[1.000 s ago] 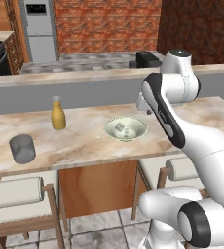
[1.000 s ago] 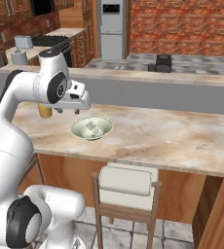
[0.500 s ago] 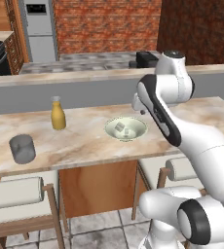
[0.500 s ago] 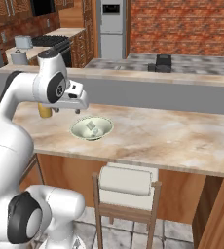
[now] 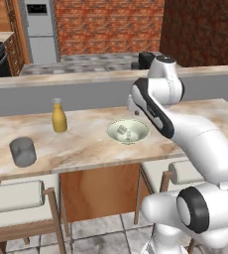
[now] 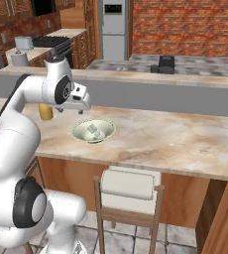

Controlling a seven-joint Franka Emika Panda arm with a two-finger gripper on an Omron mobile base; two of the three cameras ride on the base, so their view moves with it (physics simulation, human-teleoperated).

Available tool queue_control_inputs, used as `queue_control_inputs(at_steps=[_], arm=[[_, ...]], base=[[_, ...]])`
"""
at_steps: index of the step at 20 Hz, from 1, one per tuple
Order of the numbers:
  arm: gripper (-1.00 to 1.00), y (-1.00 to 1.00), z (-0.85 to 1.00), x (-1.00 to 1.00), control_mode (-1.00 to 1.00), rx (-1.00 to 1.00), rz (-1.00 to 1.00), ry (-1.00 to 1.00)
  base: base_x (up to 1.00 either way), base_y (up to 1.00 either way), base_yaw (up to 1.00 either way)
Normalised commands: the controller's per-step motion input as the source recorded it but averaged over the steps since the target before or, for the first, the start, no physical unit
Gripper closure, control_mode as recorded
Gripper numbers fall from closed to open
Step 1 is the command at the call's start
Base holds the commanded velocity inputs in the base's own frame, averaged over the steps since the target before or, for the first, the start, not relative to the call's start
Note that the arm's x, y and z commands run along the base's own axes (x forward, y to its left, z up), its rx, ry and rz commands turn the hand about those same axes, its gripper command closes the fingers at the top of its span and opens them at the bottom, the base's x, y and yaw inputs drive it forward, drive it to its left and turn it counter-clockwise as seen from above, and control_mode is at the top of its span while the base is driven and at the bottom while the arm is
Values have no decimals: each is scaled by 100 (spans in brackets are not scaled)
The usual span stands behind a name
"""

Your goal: There are two ice cubes in the ice bowl. Place both ice cubes in the glass cup.

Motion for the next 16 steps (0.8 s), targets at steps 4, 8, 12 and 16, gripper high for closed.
queue_control_inputs(at_steps=[4, 8, 12, 16], arm=[[-100, 0, -21, 41, -100, 1, 0, 0], [-100, 0, -29, 41, -100, 0, 0, 0], [-100, 0, -31, 36, -100, 0, 0, 0], [-100, 0, -37, 26, -100, 0, 0, 7]], base=[[0, 0, 0], [0, 0, 0], [0, 0, 0], [0, 0, 0]])
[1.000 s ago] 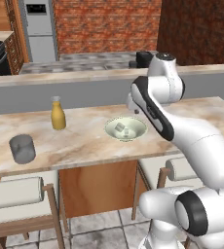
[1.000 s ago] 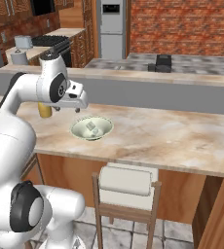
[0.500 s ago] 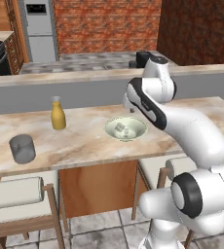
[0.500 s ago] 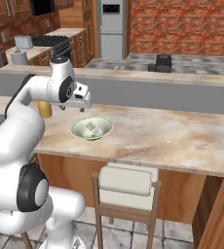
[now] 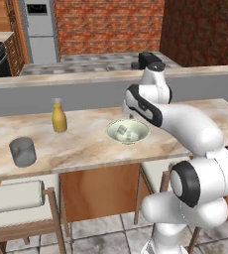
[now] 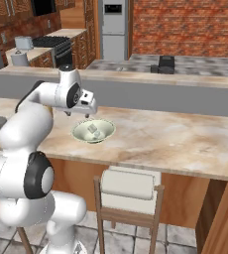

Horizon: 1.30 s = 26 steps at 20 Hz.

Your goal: There are two ice cubes in the ice bowl. Place both ice cubes in the glass cup.

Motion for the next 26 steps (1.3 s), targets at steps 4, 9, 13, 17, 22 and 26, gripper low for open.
queue_control_inputs(at_steps=[4, 9, 13, 17, 22, 26], arm=[[-100, 0, -41, 15, -100, 0, 0, 8], [-100, 0, -42, 1, -100, 0, 0, 6], [-100, 0, -36, 0, -100, 0, 0, 0], [-100, 1, -29, 8, -100, 0, 0, 0], [-100, 2, -23, 17, -100, 0, 0, 0], [-100, 4, -18, 23, -100, 0, 0, 0]], base=[[0, 0, 0], [0, 0, 0], [0, 0, 0], [0, 0, 0], [0, 0, 0], [0, 0, 0]])
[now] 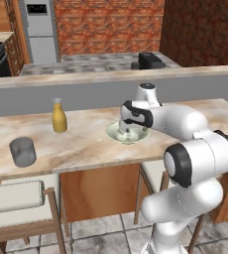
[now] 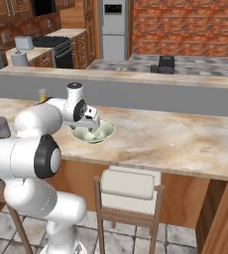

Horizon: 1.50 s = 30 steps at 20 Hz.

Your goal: There are two ice cubes in the ice bowl. Place both ice cubes in the glass cup.

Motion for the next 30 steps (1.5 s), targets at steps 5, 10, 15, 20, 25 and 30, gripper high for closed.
queue_control_inputs(at_steps=[5, 10, 15, 20, 25, 30], arm=[[-100, 7, -20, 28, -100, 0, 0, 0], [-100, 7, -21, 28, -100, 0, 0, 0], [-100, 2, -22, 29, -100, 0, 0, 0], [-100, 0, -10, 27, -100, 0, 0, 0], [-100, 0, -4, 27, -100, 0, 0, 0], [-100, 0, -11, 24, -100, 0, 0, 0]], base=[[0, 0, 0], [0, 0, 0], [0, 0, 0], [0, 0, 0], [0, 0, 0], [0, 0, 0]])
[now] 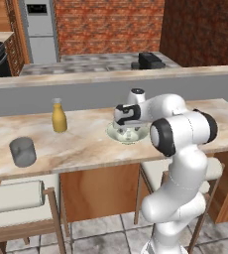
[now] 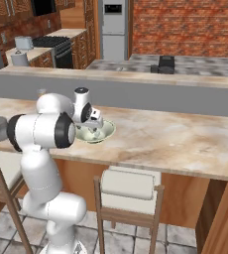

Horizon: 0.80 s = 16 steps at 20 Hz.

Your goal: There are two ice cubes in the ice bowl. Place both ice cubes in the glass cup.

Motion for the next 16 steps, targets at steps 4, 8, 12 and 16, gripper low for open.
queue_control_inputs(at_steps=[4, 8, 12, 16], arm=[[-100, 0, -26, 11, -100, 0, 0, 0], [-100, 0, -28, 9, -100, 0, 0, 0], [-100, 0, -20, 14, -100, 0, 0, 0], [-100, 0, -10, 19, -100, 0, 0, 0]], base=[[0, 0, 0], [0, 0, 0], [0, 0, 0], [0, 0, 0]])
